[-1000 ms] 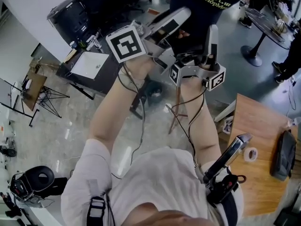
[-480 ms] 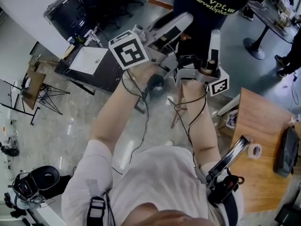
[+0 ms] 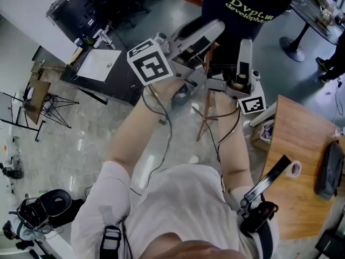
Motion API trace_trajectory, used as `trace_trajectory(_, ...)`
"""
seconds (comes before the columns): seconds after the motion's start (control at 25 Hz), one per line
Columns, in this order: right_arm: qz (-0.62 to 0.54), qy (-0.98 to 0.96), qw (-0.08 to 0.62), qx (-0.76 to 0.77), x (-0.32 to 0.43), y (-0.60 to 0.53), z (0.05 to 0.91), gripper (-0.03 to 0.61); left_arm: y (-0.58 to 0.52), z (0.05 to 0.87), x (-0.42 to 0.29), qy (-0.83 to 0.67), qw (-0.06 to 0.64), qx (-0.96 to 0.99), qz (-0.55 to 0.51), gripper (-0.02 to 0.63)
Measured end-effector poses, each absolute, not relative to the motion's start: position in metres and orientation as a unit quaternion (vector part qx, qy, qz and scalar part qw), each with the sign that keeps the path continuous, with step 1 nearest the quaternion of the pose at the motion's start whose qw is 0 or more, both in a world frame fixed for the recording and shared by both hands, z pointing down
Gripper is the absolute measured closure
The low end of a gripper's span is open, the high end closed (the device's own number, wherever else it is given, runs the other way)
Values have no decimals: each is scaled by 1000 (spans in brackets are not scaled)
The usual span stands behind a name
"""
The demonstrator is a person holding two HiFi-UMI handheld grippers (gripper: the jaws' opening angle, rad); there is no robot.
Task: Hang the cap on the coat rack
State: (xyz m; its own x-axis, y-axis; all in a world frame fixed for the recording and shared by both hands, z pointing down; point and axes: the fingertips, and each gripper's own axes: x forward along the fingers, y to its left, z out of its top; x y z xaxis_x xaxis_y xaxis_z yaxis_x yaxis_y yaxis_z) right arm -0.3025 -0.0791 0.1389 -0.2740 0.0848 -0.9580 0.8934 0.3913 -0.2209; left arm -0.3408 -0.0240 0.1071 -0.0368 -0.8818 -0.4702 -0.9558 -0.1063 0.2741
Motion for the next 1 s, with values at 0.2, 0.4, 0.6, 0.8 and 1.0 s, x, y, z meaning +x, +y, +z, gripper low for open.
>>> trace_trajectory(0.2, -367, 725, 467, 348, -308, -68, 138, 434, -22, 100, -341, 670, 79, -689, 265, 407)
trace_trajectory(0.4, -324, 762, 450, 335, -308, -57, 147, 431, -16, 103, -339, 669, 97, -685, 273, 407)
trace_trajectory(0.6, -311, 786, 433, 312, -310, -54, 181, 431, -13, 137, -335, 683, 103, -678, 253, 414)
trace_trajectory(0.8, -340, 792, 414, 292, -315, -53, 216, 433, 0, 175, -341, 686, 82, -669, 272, 414)
trace_trajectory(1.0, -343, 809, 385, 281, -318, -44, 248, 433, 8, 218, -351, 692, 53, -658, 294, 417)
